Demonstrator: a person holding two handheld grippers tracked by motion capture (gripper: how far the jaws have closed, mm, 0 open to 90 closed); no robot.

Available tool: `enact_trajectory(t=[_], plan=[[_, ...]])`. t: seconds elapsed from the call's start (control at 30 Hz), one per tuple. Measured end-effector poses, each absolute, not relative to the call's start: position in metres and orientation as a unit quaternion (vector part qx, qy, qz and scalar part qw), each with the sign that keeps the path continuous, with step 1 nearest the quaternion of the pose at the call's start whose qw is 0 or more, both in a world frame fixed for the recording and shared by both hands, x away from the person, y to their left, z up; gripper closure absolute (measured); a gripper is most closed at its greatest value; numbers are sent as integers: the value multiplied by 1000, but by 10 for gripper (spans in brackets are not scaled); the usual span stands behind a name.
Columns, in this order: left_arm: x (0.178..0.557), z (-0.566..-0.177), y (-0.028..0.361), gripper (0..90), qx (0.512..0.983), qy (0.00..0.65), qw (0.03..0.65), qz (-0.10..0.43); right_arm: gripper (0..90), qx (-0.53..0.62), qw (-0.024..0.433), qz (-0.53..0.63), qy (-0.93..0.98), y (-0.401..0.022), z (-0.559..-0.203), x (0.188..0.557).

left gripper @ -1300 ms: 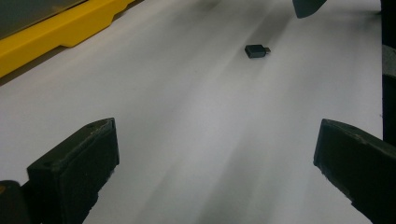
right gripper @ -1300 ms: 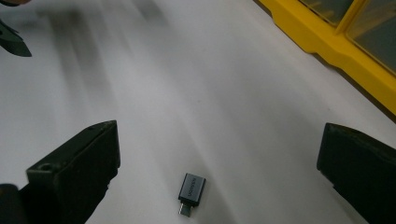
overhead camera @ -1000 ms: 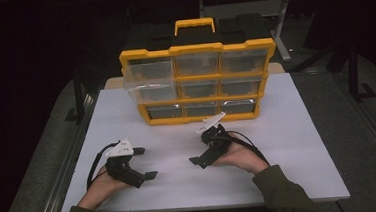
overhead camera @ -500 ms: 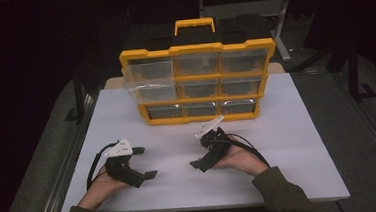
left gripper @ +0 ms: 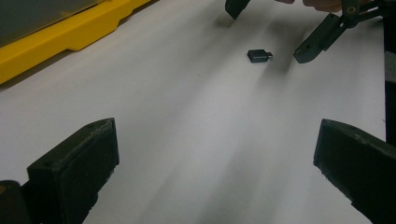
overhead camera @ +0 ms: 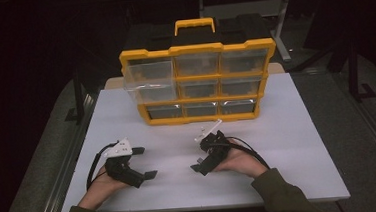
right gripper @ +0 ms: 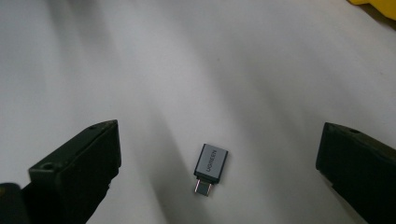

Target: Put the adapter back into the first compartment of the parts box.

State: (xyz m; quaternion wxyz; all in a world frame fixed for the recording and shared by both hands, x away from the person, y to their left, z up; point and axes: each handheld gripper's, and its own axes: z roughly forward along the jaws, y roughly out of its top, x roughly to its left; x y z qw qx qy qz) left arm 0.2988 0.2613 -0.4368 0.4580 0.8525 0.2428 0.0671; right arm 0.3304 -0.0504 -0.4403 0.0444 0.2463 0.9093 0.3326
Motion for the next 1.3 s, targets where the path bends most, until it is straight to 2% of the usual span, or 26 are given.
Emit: enact_trajectory(t=[0.3,0.43,0.6,0.87,0.93,1.1,1.3], plan=[[299,-436,262,0,851,244,460,67,42,241,43,329,912,-50,-441,328],[298,-436,261,0,852,242,458,69,120,242,43,323,914,-51,-441,328],[298,-437,261,0,853,242,458,68,164,238,42,323,915,-52,-441,327],[298,-437,261,0,853,243,457,67,333,238,37,323,915,-54,-439,326],[298,-437,261,0,853,242,458,67,350,237,37,323,915,-54,-439,326],[298,-436,261,0,853,242,458,67,473,235,40,320,917,-54,-439,327],[298,-436,261,0,853,242,458,67,562,235,38,322,916,-55,-439,327]])
